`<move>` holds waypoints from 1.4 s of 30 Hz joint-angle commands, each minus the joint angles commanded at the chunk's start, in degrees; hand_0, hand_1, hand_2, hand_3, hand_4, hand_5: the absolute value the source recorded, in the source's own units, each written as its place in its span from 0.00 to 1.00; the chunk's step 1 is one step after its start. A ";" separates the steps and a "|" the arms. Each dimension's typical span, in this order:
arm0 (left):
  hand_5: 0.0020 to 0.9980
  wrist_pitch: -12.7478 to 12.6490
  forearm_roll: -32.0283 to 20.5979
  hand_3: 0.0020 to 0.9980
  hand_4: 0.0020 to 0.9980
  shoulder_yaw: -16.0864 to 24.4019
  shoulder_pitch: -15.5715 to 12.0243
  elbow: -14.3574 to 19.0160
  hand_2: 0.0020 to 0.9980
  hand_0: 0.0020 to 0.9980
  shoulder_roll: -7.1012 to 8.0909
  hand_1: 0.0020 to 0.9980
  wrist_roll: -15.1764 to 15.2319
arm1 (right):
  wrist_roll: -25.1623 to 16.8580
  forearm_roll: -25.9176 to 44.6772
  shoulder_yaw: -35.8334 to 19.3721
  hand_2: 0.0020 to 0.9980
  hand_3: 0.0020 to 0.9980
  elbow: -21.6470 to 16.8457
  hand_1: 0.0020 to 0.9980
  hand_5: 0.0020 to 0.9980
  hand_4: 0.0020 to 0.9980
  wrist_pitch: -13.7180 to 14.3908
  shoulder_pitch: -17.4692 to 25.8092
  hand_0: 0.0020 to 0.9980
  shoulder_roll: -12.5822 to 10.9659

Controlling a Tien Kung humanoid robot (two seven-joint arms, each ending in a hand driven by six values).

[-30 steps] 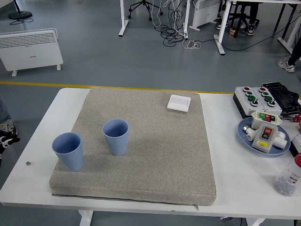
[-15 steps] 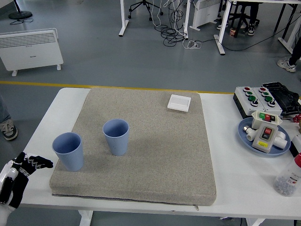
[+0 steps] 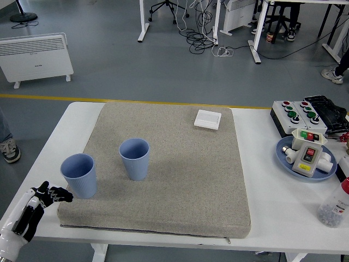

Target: Push cup pick cup insert cup

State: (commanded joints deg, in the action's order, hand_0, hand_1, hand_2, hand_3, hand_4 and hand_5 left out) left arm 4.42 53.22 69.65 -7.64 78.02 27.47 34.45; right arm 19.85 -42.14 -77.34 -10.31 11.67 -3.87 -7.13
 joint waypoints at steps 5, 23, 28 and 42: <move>1.00 0.33 -0.75 0.47 0.60 -1.83 1.29 -0.80 0.53 0.53 0.84 0.56 -0.08 | -0.07 0.20 0.06 0.60 0.58 0.00 0.59 0.56 0.10 -0.02 0.01 0.68 -0.05; 1.00 0.64 -0.88 0.48 0.60 -9.37 7.90 -6.07 0.53 0.57 0.88 0.57 -1.52 | -0.02 0.47 0.25 0.60 0.58 0.00 0.59 0.56 0.10 0.06 0.08 0.68 0.24; 1.00 0.63 -0.10 0.48 0.60 -10.32 9.59 -8.62 0.54 0.58 0.50 0.57 -1.65 | -0.03 0.48 0.34 0.60 0.58 0.00 0.59 0.56 0.10 0.07 -0.02 0.68 0.32; 1.00 0.24 2.34 0.48 0.60 -10.60 10.98 -11.09 0.54 0.60 -0.55 0.58 -1.85 | -0.13 0.93 0.46 0.60 0.58 0.00 0.59 0.56 0.10 0.10 -0.05 0.68 0.40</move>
State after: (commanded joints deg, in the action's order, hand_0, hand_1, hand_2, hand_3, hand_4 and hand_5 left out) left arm 4.65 55.57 59.06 3.34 66.93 26.91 32.60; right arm 19.72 -41.21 -76.88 -10.31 11.76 -3.92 -6.73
